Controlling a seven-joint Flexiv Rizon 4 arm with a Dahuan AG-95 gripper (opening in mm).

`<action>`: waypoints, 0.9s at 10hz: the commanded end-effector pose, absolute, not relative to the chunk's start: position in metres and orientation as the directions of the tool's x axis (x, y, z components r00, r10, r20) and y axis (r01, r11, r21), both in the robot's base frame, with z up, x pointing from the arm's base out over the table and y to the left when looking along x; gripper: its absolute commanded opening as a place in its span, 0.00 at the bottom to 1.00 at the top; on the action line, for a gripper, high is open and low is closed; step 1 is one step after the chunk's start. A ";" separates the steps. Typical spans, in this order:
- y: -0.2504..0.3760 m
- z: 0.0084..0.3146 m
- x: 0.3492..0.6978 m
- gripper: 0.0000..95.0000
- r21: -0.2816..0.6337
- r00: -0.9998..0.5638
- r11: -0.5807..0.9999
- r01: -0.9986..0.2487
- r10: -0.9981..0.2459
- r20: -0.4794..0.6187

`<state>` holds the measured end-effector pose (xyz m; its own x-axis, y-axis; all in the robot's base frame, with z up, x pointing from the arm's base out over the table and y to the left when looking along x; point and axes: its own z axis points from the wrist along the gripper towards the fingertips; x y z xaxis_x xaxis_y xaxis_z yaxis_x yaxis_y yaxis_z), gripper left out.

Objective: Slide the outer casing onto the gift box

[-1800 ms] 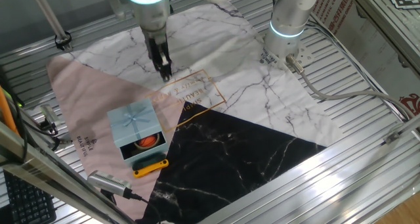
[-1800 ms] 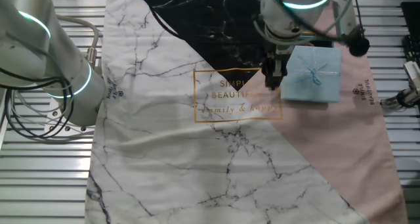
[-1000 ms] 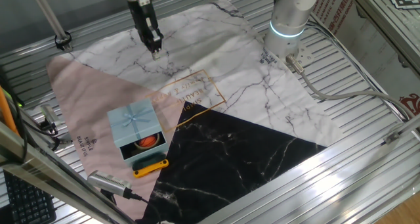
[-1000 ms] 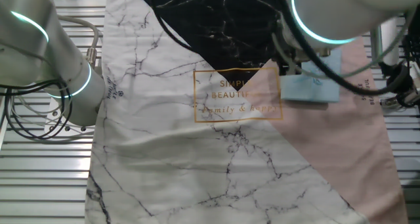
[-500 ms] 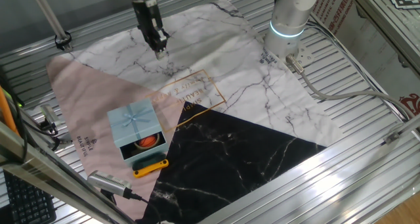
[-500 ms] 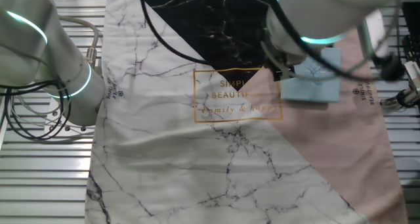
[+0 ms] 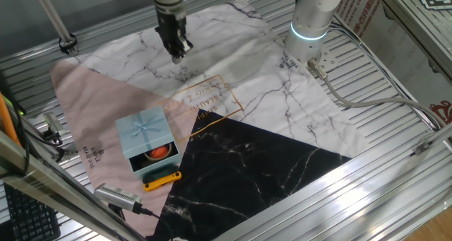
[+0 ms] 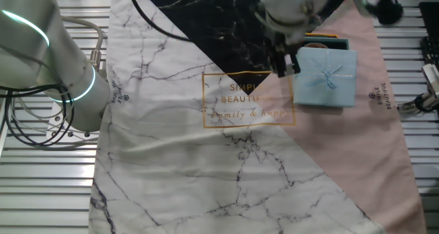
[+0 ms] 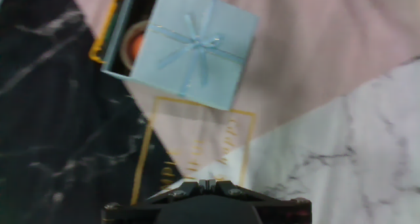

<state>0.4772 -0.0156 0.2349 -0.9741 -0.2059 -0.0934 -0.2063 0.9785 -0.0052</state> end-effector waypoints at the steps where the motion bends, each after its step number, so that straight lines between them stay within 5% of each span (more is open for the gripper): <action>1: -0.017 0.234 0.476 0.00 -0.008 -0.988 0.993 -0.115 -0.115 -0.101; 9: -0.017 0.234 0.476 0.00 -0.028 -0.991 0.995 -0.099 -0.102 -0.090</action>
<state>0.4772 -0.0168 0.2340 -0.9905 -0.1083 -0.0851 -0.1063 0.9939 -0.0276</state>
